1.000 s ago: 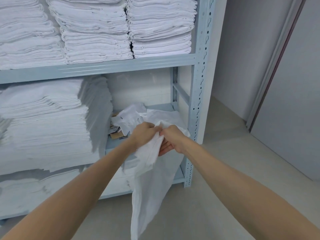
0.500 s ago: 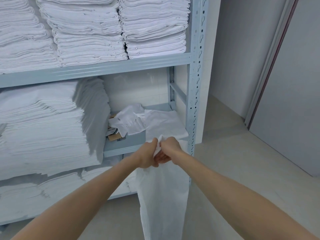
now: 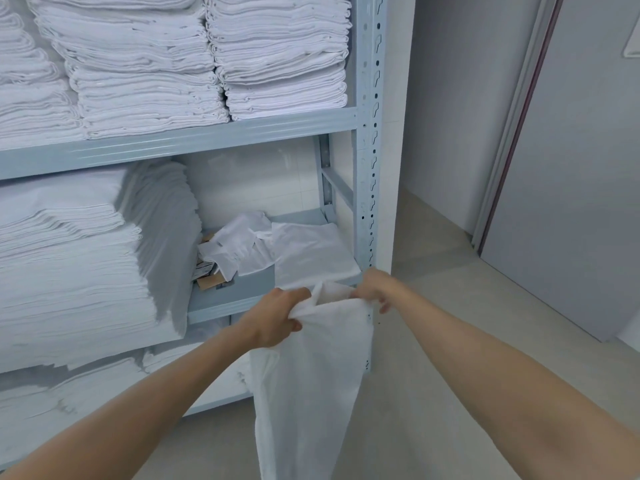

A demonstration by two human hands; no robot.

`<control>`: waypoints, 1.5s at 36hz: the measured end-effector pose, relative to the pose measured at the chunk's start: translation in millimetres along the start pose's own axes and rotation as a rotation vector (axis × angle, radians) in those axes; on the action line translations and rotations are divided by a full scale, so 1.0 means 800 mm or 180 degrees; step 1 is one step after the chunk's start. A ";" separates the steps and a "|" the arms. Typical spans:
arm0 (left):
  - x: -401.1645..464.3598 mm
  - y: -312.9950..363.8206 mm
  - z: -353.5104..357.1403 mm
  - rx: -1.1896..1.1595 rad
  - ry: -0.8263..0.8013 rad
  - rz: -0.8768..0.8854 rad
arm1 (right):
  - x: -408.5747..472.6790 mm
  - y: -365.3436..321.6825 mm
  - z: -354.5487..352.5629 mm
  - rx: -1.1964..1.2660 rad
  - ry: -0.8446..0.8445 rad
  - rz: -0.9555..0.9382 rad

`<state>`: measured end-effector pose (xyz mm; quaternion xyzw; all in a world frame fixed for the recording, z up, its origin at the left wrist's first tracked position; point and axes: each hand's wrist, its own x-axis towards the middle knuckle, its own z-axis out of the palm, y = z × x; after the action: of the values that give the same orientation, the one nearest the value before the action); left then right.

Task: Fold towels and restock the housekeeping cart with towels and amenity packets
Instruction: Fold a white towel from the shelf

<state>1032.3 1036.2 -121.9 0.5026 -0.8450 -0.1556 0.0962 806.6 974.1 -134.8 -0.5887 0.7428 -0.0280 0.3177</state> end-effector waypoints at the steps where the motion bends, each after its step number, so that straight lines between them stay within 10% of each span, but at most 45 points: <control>1: -0.002 -0.001 -0.001 -0.0014 -0.0009 0.0021 | 0.005 0.005 0.006 -0.0062 -0.0187 0.0075; 9: -0.004 -0.017 -0.002 0.0086 -0.0050 0.0022 | 0.018 0.036 0.052 -0.0182 -0.0749 0.0436; 20: -0.013 -0.070 -0.022 0.0331 0.0098 -0.0602 | 0.006 0.002 -0.004 -0.0568 0.1278 -0.0604; 27: -0.013 -0.063 -0.009 0.0230 0.0266 -0.0503 | -0.020 -0.016 -0.044 -0.0867 0.0853 -0.0420; 33: -0.002 -0.036 -0.025 0.0126 0.0451 -0.0455 | -0.060 -0.061 -0.037 -0.0321 -0.0322 -0.1751; 37: 0.001 -0.022 -0.040 0.0100 0.0432 -0.0406 | -0.072 -0.093 0.029 -0.1765 0.0581 -0.2239; 41: -0.017 -0.036 -0.047 0.0023 0.0650 -0.0571 | -0.074 -0.099 0.050 -0.1198 0.1189 -0.2455; 48: -0.069 -0.081 -0.040 -0.2041 0.2045 -0.1394 | -0.090 -0.134 0.062 -0.1224 0.1323 -0.2515; 54: -0.100 -0.101 -0.006 -0.3982 0.2151 -0.1567 | -0.104 -0.162 0.063 -0.1237 0.1453 -0.2575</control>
<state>1137.9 1069.8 -147.0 0.5490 -0.3867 -0.4609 0.5802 951.8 1025.7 -84.1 -0.8566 0.4971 -0.1382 -0.0047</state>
